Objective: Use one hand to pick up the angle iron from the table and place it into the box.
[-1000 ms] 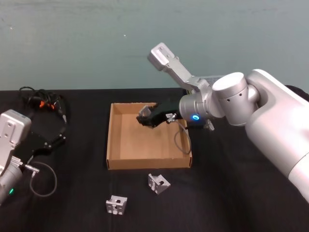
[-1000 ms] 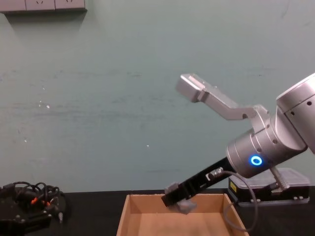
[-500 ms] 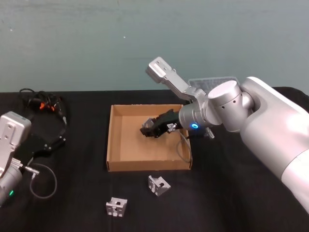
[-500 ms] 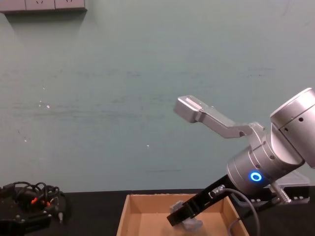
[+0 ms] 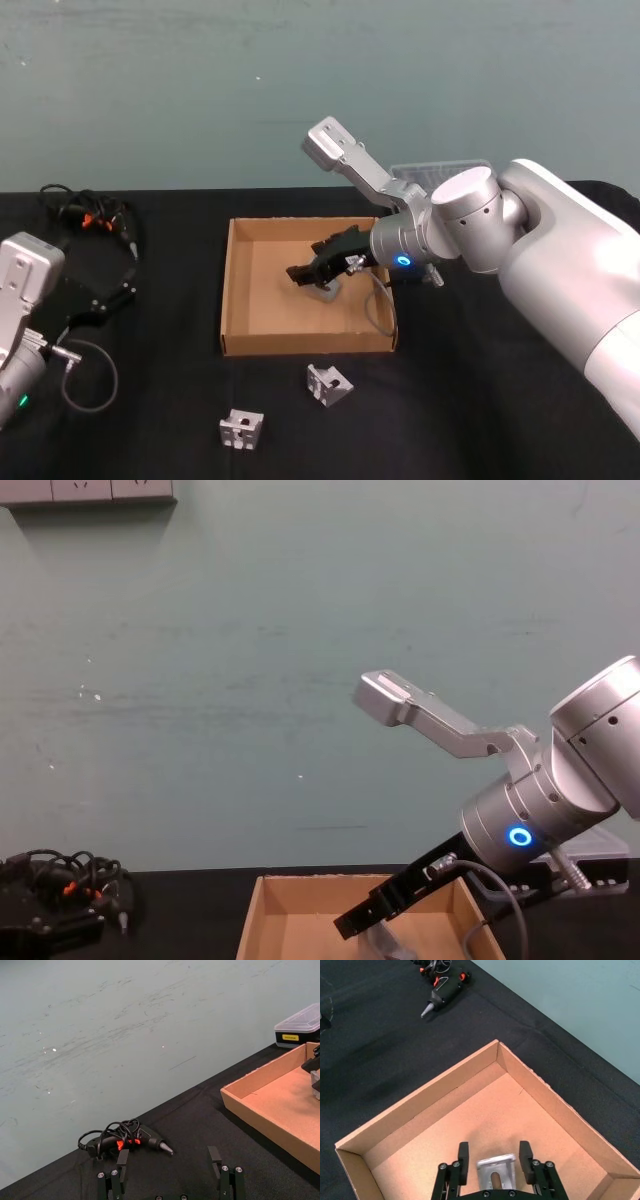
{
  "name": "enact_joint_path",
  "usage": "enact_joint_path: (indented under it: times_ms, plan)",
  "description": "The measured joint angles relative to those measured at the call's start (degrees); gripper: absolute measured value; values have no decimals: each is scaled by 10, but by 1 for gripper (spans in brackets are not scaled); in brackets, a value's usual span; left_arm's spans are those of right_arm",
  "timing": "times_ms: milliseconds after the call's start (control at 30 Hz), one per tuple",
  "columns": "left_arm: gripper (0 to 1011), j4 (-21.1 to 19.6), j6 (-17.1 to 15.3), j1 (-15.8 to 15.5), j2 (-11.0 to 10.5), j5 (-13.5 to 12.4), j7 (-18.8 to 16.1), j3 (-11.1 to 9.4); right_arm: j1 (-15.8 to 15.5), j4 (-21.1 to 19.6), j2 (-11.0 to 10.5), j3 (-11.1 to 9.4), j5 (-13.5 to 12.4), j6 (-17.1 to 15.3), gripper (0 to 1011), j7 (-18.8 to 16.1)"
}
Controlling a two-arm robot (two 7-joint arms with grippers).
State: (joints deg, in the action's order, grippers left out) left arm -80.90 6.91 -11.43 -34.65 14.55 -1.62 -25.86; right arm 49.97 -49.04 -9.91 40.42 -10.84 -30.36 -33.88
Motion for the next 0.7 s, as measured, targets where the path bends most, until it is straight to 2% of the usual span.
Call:
enact_joint_path:
  times_ms: [33,133,167,433,700]
  plan:
    - [1000,0,0,0,0,0,0,0,0,0,0,0,0,0,659,0]
    - [1000,0,0,0,0,0,0,0,0,-1,0,0,0,0,715,0]
    - [1000,0,0,0,0,0,0,0,0,-1,0,0,0,0,769,0]
    - [1000,0,0,0,0,0,0,0,-1,-2,-1,0,-1,0,979,0]
    - [1000,0,0,0,0,0,0,0,-1,-2,-1,0,-1,0,1000,0]
